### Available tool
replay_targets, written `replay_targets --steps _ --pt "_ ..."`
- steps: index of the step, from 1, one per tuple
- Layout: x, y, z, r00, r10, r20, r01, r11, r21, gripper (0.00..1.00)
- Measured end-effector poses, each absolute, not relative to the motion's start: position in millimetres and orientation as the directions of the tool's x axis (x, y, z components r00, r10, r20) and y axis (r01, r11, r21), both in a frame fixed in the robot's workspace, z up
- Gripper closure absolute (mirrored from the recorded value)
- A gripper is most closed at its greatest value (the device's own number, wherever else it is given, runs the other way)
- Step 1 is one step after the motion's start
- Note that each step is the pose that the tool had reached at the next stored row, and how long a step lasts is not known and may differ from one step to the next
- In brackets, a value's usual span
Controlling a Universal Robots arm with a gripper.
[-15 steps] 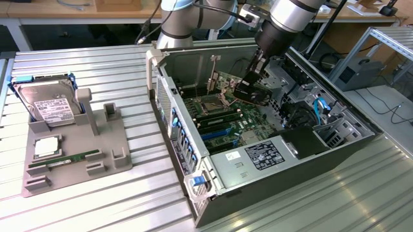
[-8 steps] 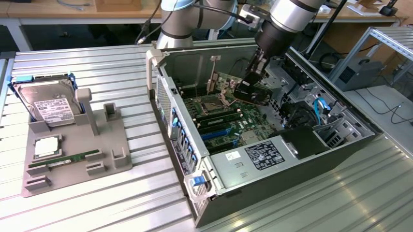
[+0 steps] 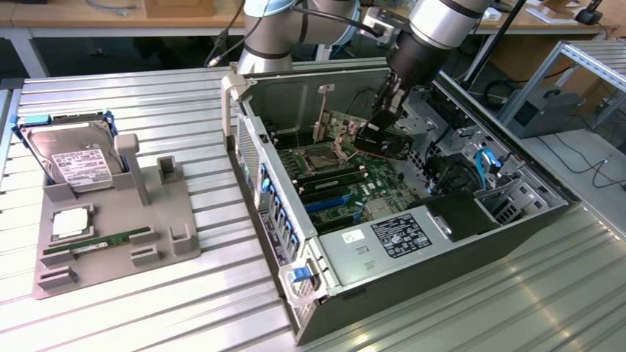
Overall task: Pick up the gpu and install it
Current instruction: 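Insert the gpu into the slot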
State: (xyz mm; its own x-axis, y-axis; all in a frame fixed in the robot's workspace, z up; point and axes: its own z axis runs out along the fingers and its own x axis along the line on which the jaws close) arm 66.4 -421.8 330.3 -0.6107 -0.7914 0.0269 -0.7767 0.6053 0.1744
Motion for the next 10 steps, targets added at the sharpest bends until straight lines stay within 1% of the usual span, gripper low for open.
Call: replay_targets --steps 10 --pt "66.4 -421.8 330.2 -0.571 -0.821 0.027 -0.806 0.566 0.174 0.72"
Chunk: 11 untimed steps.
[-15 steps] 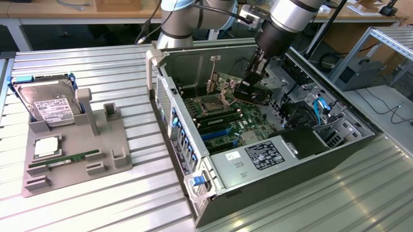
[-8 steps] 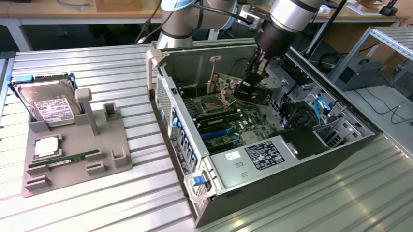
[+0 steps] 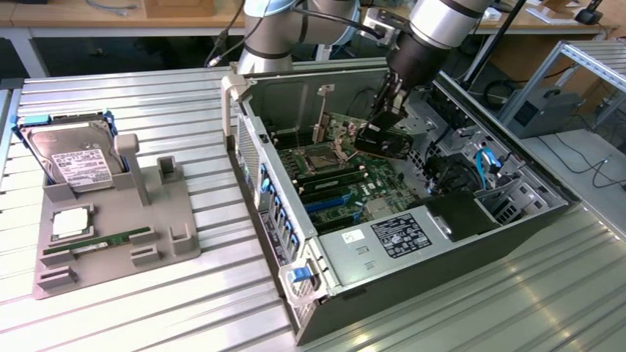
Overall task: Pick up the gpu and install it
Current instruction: 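Insert the gpu into the slot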
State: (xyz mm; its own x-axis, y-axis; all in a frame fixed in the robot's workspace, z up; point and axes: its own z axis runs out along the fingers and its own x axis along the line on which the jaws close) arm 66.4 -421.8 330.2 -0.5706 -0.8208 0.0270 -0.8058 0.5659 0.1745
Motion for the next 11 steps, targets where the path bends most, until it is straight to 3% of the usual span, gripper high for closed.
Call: replay_targets --steps 11 --pt "66.5 -421.8 330.1 -0.534 -0.845 0.027 -0.830 0.530 0.174 0.72"
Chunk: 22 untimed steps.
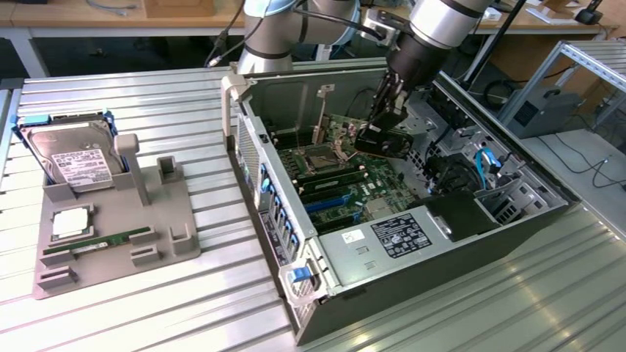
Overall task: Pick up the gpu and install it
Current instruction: 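Insert the gpu into the slot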
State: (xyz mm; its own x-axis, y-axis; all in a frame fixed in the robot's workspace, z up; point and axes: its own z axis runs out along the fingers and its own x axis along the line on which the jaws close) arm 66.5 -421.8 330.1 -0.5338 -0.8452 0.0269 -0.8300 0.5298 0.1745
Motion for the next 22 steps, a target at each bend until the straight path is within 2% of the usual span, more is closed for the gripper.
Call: replay_targets --steps 22 --pt "66.5 -421.8 329.8 -0.434 -0.901 0.027 -0.885 0.432 0.174 0.72"
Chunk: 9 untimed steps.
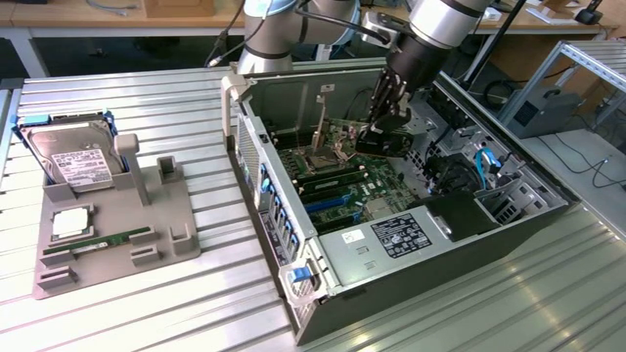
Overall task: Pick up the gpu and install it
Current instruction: 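Insert the gpu into the slot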
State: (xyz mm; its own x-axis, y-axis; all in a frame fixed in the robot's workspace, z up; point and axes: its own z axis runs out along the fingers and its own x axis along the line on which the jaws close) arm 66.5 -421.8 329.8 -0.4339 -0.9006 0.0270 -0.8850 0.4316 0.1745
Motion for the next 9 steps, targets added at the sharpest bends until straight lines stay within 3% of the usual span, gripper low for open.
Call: replay_targets --steps 9 --pt "66.4 -421.8 329.6 -0.383 -0.923 0.027 -0.908 0.382 0.174 0.72"
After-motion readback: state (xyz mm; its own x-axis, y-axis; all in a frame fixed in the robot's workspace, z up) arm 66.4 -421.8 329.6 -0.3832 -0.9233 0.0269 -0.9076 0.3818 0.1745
